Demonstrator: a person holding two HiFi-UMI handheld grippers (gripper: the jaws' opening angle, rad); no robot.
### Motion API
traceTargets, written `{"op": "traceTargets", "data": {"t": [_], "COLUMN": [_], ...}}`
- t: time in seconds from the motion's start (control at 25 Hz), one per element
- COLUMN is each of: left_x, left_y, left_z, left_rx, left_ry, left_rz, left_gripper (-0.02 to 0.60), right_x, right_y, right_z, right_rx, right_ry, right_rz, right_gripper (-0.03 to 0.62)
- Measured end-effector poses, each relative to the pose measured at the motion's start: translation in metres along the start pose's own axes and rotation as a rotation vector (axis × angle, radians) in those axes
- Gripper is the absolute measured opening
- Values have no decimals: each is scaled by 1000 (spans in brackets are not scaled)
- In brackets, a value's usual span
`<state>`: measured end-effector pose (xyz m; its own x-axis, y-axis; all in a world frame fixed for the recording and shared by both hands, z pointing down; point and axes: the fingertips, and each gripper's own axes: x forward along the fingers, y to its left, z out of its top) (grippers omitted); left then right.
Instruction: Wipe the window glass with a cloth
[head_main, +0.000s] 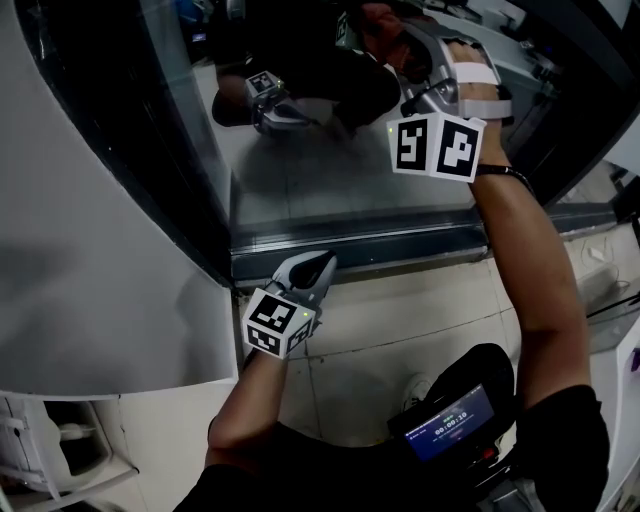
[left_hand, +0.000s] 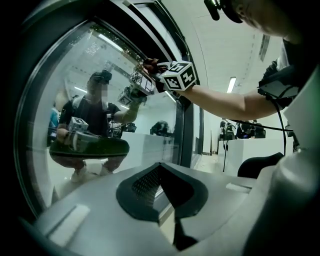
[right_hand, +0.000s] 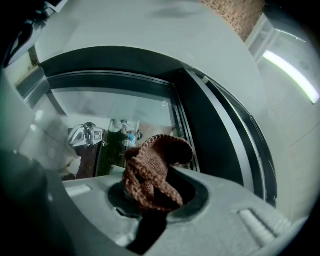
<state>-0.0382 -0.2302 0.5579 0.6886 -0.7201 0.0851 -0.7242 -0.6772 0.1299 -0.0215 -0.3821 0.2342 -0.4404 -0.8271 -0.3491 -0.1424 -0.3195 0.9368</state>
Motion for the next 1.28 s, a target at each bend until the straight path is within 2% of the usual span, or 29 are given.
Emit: {"op": "traceTargets", "data": {"t": [0.8,1.12,1.28], "left_x": [-3,3,3], "left_y": [1,1,1], "left_z": [-9,-7,-6], "left_rx": [-14,-29,-33], "left_ry": [21,14,10], "left_rz": [0,-9,-11], "left_gripper": [17,17,17], "right_x": [-39,-61,-67], "right_y": [106,166,181], "right_z": [16,17,17], "right_rx": [40,57,57], "right_ry": [-51,-56,-57], "right_rz": [139,240,262], "right_gripper": [44,44,44]}}
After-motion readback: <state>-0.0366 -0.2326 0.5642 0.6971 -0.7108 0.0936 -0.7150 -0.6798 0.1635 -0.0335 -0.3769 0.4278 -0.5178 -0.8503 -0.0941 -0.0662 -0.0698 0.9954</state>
